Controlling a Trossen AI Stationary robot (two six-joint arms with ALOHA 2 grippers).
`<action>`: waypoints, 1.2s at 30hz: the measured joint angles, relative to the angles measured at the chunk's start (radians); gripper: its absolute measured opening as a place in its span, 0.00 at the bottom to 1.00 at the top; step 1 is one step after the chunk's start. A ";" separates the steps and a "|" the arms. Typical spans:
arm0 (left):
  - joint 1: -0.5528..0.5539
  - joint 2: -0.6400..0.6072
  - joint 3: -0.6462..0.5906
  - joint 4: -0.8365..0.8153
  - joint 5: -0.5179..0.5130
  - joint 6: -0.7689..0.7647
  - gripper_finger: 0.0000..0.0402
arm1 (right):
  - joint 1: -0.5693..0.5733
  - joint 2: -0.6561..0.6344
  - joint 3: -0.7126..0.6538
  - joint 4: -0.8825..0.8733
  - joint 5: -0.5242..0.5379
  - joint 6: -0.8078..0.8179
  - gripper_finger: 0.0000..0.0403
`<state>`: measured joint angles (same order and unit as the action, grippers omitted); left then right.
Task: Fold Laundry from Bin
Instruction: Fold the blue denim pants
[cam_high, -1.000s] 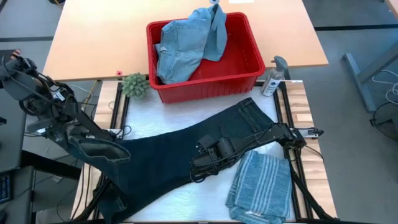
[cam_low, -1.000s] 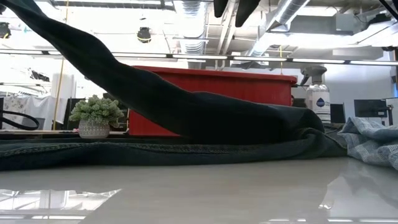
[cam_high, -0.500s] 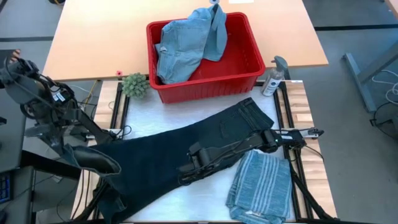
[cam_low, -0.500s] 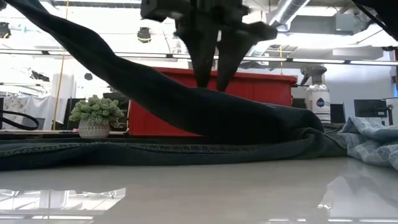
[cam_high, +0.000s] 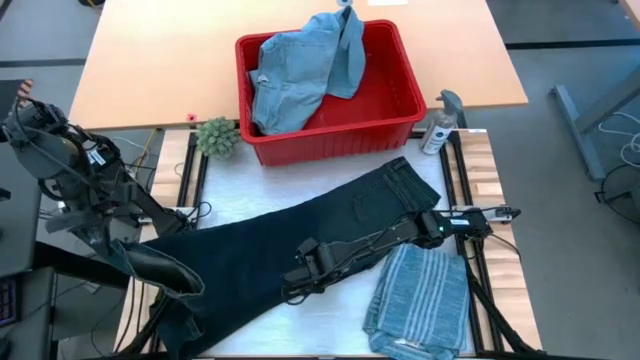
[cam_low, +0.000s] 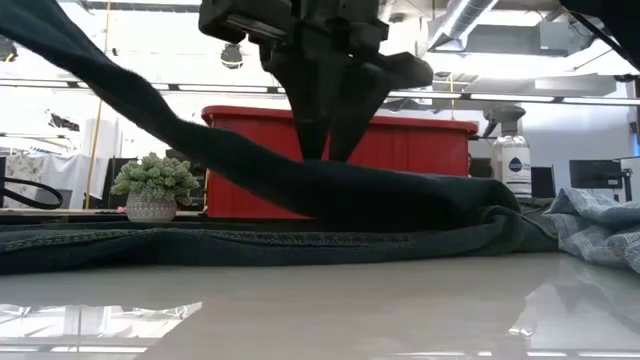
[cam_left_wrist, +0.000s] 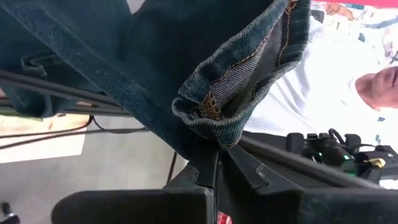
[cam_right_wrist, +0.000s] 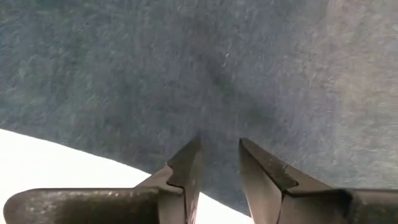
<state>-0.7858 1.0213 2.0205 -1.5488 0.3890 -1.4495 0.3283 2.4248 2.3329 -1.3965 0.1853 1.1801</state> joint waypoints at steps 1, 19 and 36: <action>0.000 0.004 0.000 0.000 -0.004 0.003 0.00 | 0.000 0.001 0.000 0.001 -0.002 -0.001 0.32; 0.000 0.087 0.000 -0.022 -0.161 0.012 0.00 | 0.003 0.002 0.001 0.025 -0.018 0.005 0.32; 0.000 0.189 -0.001 -0.021 -0.192 0.007 0.00 | -0.086 0.002 0.002 0.255 0.083 -0.037 0.32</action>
<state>-0.7860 1.2106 2.0197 -1.5694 0.1966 -1.4427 0.2426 2.4264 2.3344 -1.1412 0.2680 1.1433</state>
